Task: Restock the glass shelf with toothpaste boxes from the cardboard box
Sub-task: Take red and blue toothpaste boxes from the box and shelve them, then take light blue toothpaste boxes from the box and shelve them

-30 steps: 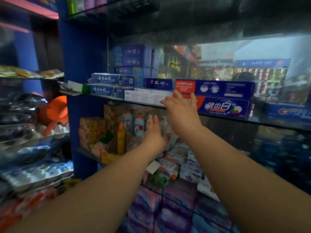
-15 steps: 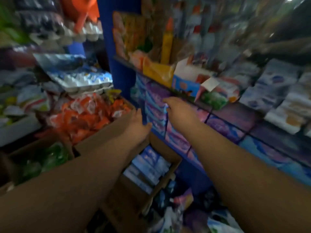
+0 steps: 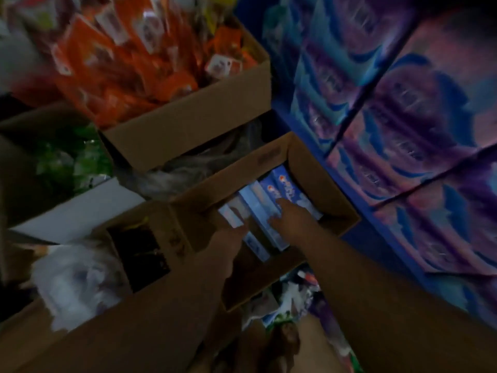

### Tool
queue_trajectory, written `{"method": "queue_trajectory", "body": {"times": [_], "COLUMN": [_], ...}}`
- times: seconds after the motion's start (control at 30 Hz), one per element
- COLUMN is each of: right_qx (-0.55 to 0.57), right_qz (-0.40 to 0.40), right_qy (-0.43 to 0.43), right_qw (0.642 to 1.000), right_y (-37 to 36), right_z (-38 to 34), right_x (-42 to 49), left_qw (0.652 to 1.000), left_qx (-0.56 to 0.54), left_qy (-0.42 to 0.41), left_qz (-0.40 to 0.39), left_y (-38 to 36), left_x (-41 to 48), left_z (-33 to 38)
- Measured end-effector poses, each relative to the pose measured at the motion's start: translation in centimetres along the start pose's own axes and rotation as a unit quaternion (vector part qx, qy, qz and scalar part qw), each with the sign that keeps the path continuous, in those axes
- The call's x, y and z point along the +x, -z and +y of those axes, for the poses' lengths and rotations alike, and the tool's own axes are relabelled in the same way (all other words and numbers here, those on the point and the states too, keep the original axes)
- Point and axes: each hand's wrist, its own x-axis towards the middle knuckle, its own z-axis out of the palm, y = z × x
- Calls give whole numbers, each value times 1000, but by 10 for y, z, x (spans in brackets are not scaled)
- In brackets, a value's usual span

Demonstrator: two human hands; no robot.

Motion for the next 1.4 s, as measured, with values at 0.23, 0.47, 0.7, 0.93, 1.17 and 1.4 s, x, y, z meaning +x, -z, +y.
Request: {"method": "queue_trajectory", "body": {"times": [0.23, 0.47, 0.7, 0.93, 1.17, 1.4], "right_qx": [-23, -113, -122, 79, 231, 194], "right_qz": [-30, 58, 8, -19, 66, 108], "right_qy": [-39, -3, -24, -42, 37, 122], "right_qw": [999, 992, 992, 996, 970, 967], "right_y": [-65, -100, -100, -77, -19, 54], "right_z": [35, 46, 43, 31, -5, -68], "right_x": [66, 89, 91, 69, 12, -63], "left_qw": [973, 950, 921, 942, 955, 924], "left_qx": [-194, -276, -372, -334, -267, -298], "left_qy": [123, 142, 117, 25, -131, -156], "left_qz": [-5, 31, 2, 18, -5, -182], "left_y": [-34, -59, -74, -61, -22, 28], "left_x": [66, 104, 103, 91, 19, -78], "left_z": [-37, -45, -39, -46, 5, 78]}}
